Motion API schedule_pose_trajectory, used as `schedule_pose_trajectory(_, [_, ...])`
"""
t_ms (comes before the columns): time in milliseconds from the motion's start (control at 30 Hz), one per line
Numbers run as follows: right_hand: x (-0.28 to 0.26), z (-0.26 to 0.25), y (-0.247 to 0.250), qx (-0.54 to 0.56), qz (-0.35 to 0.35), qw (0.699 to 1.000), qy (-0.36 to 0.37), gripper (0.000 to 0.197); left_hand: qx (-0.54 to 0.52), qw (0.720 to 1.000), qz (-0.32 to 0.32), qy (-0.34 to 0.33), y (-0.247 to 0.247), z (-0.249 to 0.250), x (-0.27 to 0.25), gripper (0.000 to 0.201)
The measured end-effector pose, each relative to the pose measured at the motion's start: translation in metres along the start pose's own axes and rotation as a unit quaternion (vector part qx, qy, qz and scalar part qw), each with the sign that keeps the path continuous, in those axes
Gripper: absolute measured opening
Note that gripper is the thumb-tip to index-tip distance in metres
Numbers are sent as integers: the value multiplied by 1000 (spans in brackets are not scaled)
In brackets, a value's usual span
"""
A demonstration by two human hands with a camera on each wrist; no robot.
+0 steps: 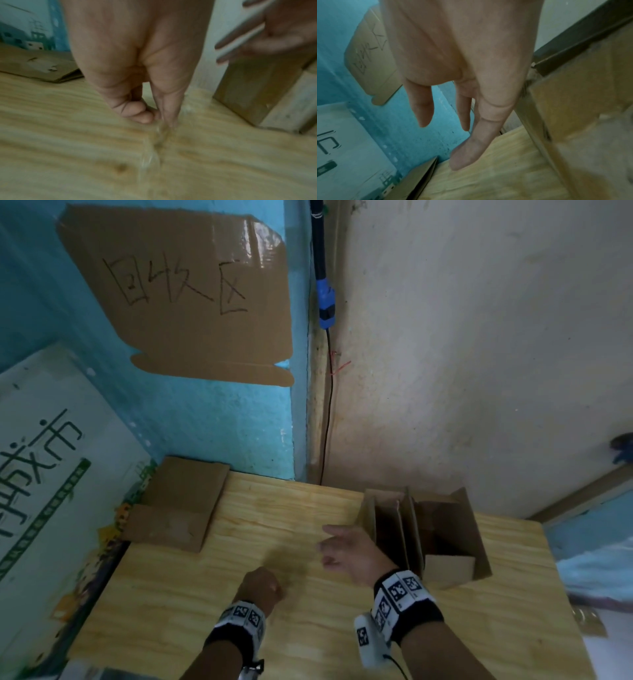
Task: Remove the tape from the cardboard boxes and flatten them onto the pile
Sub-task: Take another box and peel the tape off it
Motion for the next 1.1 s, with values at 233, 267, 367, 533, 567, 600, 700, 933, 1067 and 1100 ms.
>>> schedule_pose_trajectory(233, [-21, -7, 31, 1, 40, 998, 38, 29, -24, 994, 81, 64, -13, -4, -2, 89])
schedule_pose_trajectory(267, [-25, -8, 36, 0, 47, 998, 46, 28, -7, 997, 62, 50, -13, -1, 0, 83])
schedule_pose_trajectory(367, [-35, -11, 55, -19, 81, 993, 81, 25, 59, 998, -3, 6, -8, 8, 1, 54])
schedule_pose_trajectory(533, [-54, -17, 85, -87, 121, 979, 137, 21, 102, 993, -60, -15, -5, 11, -6, 78])
schedule_pose_trajectory(567, [-56, -17, 90, -92, 124, 978, 141, 22, 117, 990, -71, -17, -7, 14, -9, 86])
schedule_pose_trajectory(600, [-59, -18, 95, -95, 127, 977, 143, 22, 132, 988, -82, -17, -9, 17, -12, 93])
schedule_pose_trajectory(700, [-66, -19, 110, -91, 144, 974, 150, 26, 177, 979, -102, -18, -15, 30, -20, 110])
schedule_pose_trajectory(933, [-75, -6, 149, -70, 221, 962, 143, 22, 153, 984, 36, -88, -5, 86, -32, 104])
schedule_pose_trajectory(1067, [-77, 3, 164, -60, 241, 958, 139, 28, 107, 974, 97, -174, -2, 148, -42, 46])
schedule_pose_trajectory(1100, [-79, 4, 167, -58, 244, 958, 141, 29, 64, 980, 93, -161, -5, 160, -42, 51])
Point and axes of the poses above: each hand's wrist, its own x-axis towards the middle knuckle, its own y-axis out of the back of the hand, z = x × y, the point moved 5 cm from there along x, towards the middle knuckle, and after that the axes turned 11 degrees about -x, right-handed, at the moved point
